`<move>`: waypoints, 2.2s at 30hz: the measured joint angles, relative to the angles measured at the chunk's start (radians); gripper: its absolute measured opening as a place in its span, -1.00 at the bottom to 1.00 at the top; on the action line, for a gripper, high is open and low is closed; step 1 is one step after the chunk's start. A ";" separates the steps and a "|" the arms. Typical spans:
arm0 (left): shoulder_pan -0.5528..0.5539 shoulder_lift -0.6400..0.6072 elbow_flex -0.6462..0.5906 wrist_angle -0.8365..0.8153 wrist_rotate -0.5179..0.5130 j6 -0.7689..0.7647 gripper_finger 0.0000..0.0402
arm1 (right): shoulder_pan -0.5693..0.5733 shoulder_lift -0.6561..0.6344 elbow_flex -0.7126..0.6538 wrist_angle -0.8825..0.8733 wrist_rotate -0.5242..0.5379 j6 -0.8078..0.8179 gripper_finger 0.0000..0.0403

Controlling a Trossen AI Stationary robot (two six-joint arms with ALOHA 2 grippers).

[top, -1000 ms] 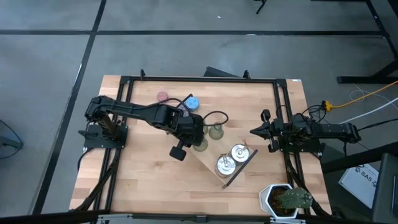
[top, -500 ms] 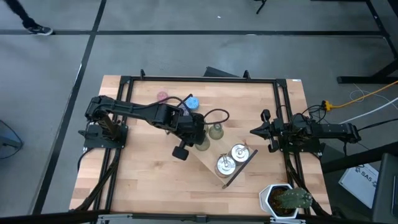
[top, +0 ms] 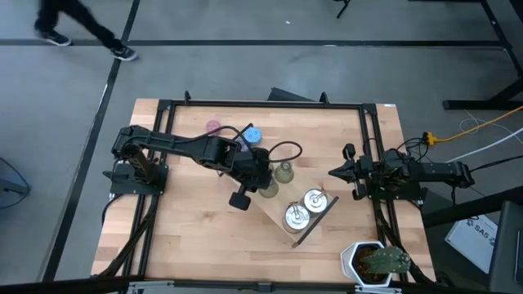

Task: Pick & Place candle stick holders
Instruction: Put the transparent candle holder on the shelf, then adjust the transparent candle holder on the shelf

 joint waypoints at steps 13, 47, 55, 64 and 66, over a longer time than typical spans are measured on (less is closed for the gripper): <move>0.000 0.008 0.000 0.001 -0.022 0.002 -0.99 | 0.000 0.000 0.000 0.000 0.000 0.000 -1.00; 0.205 -0.044 0.001 -0.163 -0.114 0.029 -0.99 | 0.000 0.000 0.000 0.000 0.000 0.000 -1.00; 0.236 -0.024 0.001 -0.122 -0.063 0.056 -0.99 | 0.000 0.000 0.000 0.000 0.000 0.000 -1.00; 0.236 -0.023 0.001 -0.118 -0.033 0.067 -0.99 | 0.000 0.000 0.000 0.000 0.000 0.000 -1.00; 0.236 -0.023 0.001 -0.110 -0.016 0.071 -0.99 | 0.000 0.000 0.000 0.000 0.000 0.000 -1.00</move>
